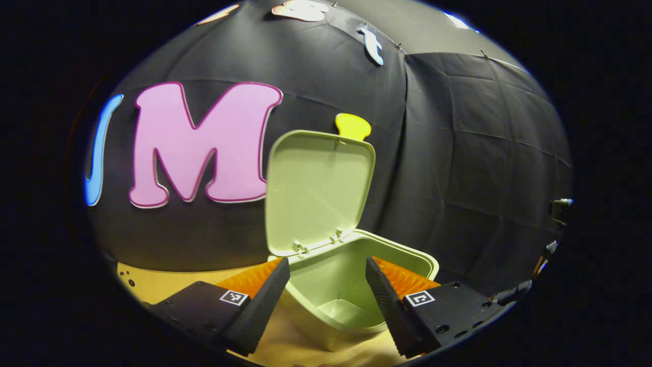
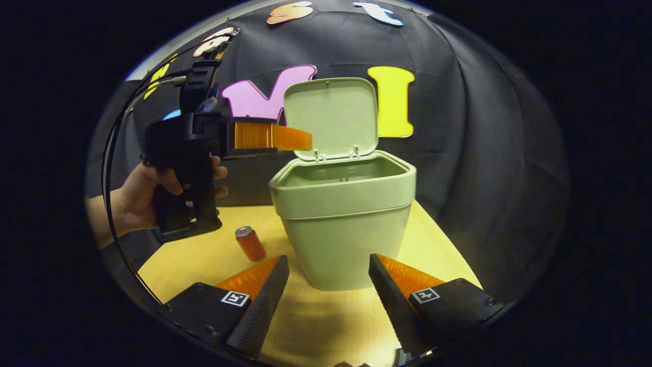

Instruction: Press the lid of the desktop garbage bin to open it, pick up the crumpled paper on the desktop and throw it into the bin, then pick up the pop can on the desktop and drop it into the bin, and finally close the garbage bin lid.

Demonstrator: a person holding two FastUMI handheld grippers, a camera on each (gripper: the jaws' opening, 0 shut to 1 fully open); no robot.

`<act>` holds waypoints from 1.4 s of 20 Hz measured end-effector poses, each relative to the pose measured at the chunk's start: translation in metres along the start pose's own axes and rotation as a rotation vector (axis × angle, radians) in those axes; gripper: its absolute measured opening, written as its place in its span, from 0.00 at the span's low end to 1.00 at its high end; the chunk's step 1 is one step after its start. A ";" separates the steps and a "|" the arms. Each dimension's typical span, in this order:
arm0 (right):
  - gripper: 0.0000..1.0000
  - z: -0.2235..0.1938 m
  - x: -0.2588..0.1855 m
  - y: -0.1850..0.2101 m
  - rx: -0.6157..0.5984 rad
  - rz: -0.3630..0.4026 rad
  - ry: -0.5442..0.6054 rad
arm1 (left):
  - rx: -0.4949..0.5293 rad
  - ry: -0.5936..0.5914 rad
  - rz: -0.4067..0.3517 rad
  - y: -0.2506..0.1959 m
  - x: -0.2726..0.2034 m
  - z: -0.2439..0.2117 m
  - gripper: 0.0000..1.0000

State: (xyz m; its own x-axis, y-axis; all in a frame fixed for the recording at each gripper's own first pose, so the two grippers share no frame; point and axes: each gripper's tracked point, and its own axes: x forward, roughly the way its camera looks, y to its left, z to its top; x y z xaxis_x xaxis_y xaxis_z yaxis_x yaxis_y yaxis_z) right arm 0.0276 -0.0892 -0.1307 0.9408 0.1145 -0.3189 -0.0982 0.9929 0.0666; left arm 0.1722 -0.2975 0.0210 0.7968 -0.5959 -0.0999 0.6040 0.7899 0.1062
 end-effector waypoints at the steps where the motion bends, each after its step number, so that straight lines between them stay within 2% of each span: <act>1: 0.99 -0.001 0.000 0.005 -0.018 0.019 0.002 | 0.010 -0.015 0.030 0.011 -0.010 0.002 0.96; 4: 0.99 -0.009 0.005 0.025 -0.026 0.084 0.022 | 0.008 -0.024 0.143 0.051 -0.047 -0.004 0.96; 9: 0.99 -0.021 0.019 0.063 -0.082 0.182 0.039 | -0.079 0.050 0.353 0.112 -0.129 -0.050 0.96; 15: 0.99 -0.040 0.054 0.109 -0.136 0.280 0.048 | -0.157 0.143 0.555 0.156 -0.224 -0.108 0.96; 22: 0.99 -0.052 0.116 0.154 -0.217 0.343 0.033 | -0.217 0.169 0.739 0.181 -0.306 -0.137 0.96; 28: 0.99 -0.066 0.170 0.185 -0.282 0.375 0.027 | -0.288 0.197 0.833 0.189 -0.344 -0.160 0.96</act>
State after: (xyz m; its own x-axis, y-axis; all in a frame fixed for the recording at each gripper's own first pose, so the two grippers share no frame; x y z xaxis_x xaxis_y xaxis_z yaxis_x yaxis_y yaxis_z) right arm 0.1479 0.1163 -0.2354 0.8149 0.4644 -0.3468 -0.5180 0.8519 -0.0766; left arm 0.0099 0.0796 -0.0831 0.9411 0.2005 -0.2722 -0.2164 0.9759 -0.0294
